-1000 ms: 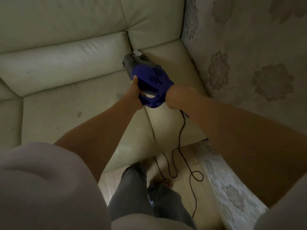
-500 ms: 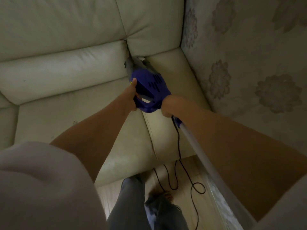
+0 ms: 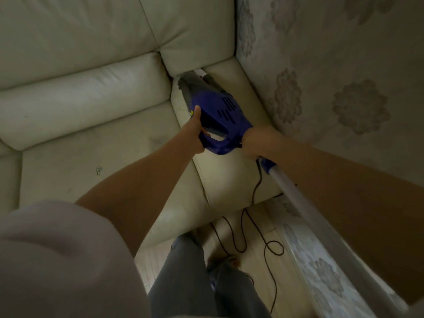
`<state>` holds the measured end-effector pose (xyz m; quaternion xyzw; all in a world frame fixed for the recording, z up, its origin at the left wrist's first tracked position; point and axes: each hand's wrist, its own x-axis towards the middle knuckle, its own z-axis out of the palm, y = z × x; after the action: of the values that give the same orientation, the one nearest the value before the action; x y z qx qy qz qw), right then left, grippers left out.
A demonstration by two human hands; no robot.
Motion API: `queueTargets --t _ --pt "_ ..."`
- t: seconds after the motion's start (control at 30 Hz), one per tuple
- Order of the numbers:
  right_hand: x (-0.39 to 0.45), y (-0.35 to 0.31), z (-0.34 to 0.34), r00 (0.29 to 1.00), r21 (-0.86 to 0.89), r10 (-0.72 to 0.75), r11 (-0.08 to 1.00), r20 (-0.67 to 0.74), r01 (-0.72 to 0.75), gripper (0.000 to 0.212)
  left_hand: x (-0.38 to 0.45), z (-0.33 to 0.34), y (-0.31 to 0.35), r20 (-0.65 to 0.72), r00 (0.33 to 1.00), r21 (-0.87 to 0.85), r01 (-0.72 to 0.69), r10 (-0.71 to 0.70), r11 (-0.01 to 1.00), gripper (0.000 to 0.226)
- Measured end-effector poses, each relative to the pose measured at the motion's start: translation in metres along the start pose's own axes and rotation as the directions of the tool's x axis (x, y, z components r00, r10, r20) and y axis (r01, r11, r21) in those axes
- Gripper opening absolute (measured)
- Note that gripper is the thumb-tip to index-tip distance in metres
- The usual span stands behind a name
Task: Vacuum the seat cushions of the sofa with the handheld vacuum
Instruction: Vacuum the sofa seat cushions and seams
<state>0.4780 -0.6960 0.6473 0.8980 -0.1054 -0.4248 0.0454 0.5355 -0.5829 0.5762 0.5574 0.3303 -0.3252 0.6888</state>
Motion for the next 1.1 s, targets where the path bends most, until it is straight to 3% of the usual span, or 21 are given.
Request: queueTargets --t 0.23,0.33,0.57,0.8,1.1 --pt "0.025 -0.026 -0.038 0.992 0.12 -0.127 0.985 -0.003 0.126 0.027 0.039 -0.013 0.052 -0.081 0.997 0.154 -0.004 0.017 0.988 0.073" --pt "0.01 -0.014 -0.039 0.993 0.051 -0.114 0.992 0.011 0.114 0.033 0.019 -0.003 0.043 -0.038 0.999 0.125 0.011 -0.007 0.992 0.065" --pt "-0.022 0.022 -0.019 0.996 -0.059 -0.084 0.995 -0.02 0.083 0.04 0.0 0.019 0.014 0.0 1.0 0.047 -0.007 0.007 0.999 0.078" --pt "-0.025 0.024 0.013 0.998 0.062 -0.01 0.998 0.057 0.006 0.033 -0.002 0.014 -0.007 0.044 0.999 0.077 -0.02 0.017 0.997 0.076" --pt "0.008 0.007 -0.025 0.998 0.151 -0.056 0.987 0.019 0.052 0.028 0.042 0.017 0.039 0.006 1.0 0.137 -0.032 0.031 0.99 0.074"
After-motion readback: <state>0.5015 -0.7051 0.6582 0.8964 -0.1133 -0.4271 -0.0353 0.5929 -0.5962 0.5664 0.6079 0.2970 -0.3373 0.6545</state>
